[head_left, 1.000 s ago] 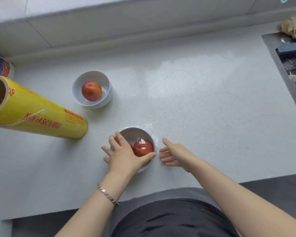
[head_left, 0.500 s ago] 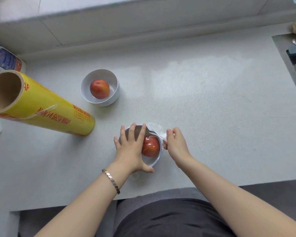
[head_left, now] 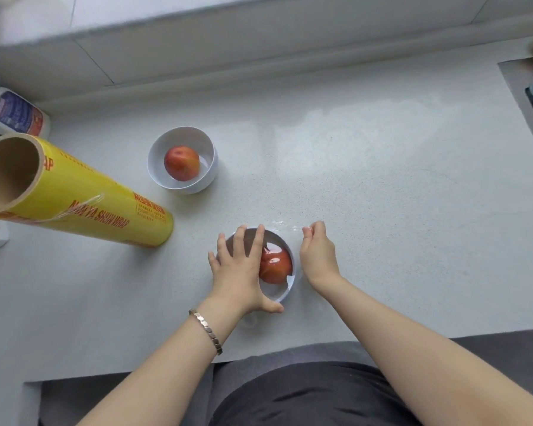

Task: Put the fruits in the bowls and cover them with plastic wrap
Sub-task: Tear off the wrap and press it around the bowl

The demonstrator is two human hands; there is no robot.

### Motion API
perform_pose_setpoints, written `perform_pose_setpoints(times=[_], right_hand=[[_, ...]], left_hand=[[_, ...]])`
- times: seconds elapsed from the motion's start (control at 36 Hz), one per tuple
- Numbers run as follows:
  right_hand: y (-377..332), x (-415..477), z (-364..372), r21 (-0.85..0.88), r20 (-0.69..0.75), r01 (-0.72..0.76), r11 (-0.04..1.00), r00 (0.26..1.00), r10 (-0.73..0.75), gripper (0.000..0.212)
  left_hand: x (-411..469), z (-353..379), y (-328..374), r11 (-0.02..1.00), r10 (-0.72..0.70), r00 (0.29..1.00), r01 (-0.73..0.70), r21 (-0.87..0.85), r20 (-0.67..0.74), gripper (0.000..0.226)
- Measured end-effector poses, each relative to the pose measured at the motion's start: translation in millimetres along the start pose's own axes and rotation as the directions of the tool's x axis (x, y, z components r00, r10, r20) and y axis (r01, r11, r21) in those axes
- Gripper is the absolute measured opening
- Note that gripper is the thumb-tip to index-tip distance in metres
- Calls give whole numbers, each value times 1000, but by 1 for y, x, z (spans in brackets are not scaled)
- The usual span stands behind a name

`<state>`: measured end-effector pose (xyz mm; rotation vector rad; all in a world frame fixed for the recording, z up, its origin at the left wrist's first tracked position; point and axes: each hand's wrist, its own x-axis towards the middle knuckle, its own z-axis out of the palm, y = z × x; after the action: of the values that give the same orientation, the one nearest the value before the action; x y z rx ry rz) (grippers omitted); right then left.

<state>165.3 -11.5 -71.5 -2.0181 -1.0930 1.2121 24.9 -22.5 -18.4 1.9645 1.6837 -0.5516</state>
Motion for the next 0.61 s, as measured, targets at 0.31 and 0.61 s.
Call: perform_pose_setpoints(times=[0.31,0.61], right_hand=[[10,-4,-22,236,485,-400,886,838,249,41],[-2,1,-14,267,417,-242,933,901,115,20]], left_hand=[[2,-9,7,838,-320,946,263,-478,-41,132],[0,-9,-15,990,89,996,-85,-110,27,148]])
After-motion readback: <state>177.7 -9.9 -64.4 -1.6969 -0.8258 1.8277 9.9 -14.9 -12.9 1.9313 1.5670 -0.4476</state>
